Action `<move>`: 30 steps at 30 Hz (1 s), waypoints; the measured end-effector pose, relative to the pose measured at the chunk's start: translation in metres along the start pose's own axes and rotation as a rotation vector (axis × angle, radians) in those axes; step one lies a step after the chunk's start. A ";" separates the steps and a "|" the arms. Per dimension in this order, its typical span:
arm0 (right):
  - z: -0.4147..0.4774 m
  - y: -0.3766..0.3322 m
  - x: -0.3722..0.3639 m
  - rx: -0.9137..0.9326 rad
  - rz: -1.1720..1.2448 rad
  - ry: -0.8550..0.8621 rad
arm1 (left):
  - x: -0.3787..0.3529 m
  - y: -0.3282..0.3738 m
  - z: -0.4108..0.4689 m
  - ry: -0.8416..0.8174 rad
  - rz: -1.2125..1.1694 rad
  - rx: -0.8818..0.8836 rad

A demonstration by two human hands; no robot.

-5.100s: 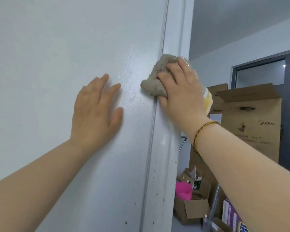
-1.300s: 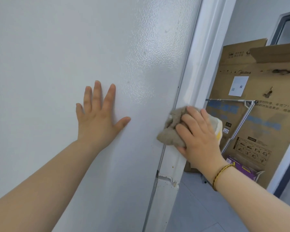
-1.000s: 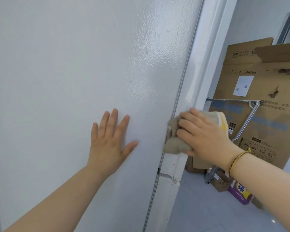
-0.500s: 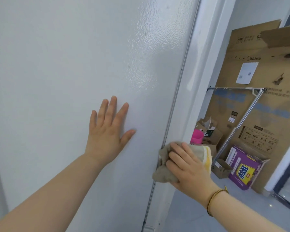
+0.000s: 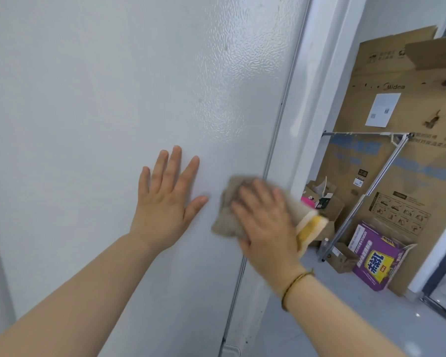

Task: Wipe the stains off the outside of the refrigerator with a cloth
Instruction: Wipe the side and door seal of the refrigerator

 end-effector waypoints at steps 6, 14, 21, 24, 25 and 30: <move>-0.047 -0.010 -0.011 0.338 -0.118 -0.264 | 0.004 -0.004 -0.001 -0.025 0.055 -0.055; -0.014 0.010 0.005 0.057 -0.131 -0.101 | 0.004 -0.002 -0.003 -0.077 0.013 -0.008; -0.048 0.003 0.013 0.234 -0.036 -0.372 | 0.008 -0.001 -0.004 -0.154 -0.134 0.072; -0.033 0.003 0.030 -0.060 0.271 -0.512 | 0.018 0.009 -0.006 -0.128 -0.350 0.142; -0.031 0.003 0.037 -0.246 0.406 -0.541 | 0.021 0.015 -0.009 -0.121 -0.454 0.152; -0.028 -0.007 0.055 -0.688 1.027 -0.377 | 0.041 0.053 -0.039 -0.378 -1.046 0.284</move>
Point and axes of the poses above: each hand's wrist, its own z-axis towards the middle knuckle, its own x-axis out of the back of the hand, y = z × x, the point moved 3 cm from there along z, towards the middle knuckle, and after that the axes turned 3 degrees about -z, right-handed, at the moved point
